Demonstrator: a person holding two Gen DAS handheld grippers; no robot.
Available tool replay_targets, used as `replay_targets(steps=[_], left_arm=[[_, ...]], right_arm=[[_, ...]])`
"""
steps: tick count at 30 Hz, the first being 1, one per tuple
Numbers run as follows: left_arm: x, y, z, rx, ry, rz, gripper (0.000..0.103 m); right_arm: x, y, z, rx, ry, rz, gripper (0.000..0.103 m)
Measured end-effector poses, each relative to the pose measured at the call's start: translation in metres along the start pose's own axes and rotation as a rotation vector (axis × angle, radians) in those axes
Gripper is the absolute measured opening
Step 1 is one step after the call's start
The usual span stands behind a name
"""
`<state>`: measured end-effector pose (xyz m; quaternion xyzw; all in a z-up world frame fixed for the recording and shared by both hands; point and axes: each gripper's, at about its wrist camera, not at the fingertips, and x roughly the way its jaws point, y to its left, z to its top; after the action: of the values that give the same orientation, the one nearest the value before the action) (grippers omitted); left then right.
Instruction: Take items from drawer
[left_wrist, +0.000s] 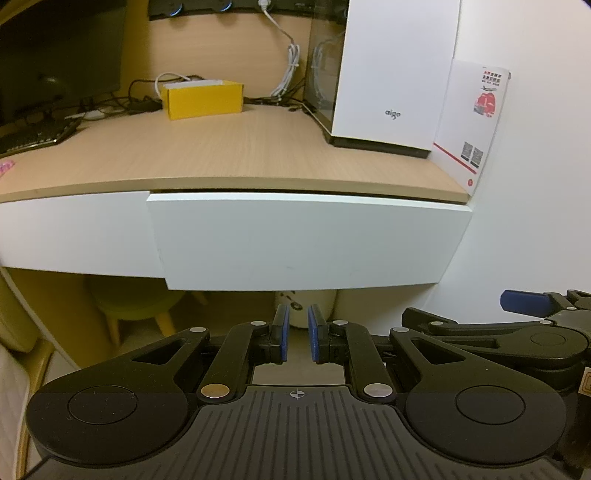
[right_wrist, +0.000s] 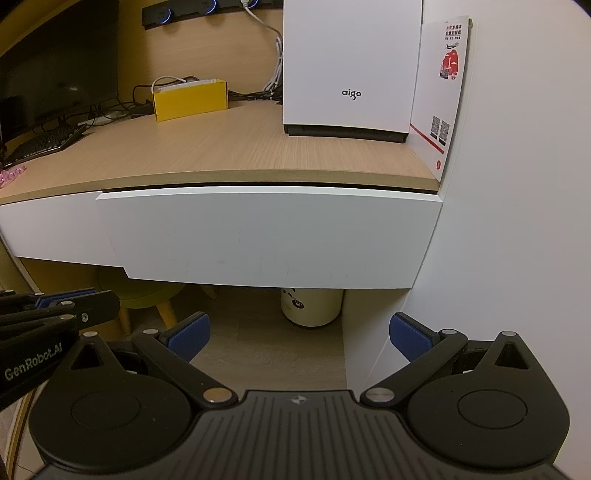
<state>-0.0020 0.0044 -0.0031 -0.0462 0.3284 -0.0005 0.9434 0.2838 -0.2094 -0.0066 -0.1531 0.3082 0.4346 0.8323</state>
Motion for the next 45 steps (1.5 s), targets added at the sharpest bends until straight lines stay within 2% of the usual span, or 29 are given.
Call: replay_targets(steps=[35, 45], left_arm=[[0.011, -0.003, -0.004, 0.005, 0.035, -0.015, 0.014], [0.021, 0.009, 0.006, -0.001, 0.053, -0.019, 0.014]], right_arm=[[0.006, -0.011, -0.001, 0.030, 0.012, -0.014, 0.103], [0.010, -0.011, 0.003, 0.051, 0.032, 0.025, 0.103]])
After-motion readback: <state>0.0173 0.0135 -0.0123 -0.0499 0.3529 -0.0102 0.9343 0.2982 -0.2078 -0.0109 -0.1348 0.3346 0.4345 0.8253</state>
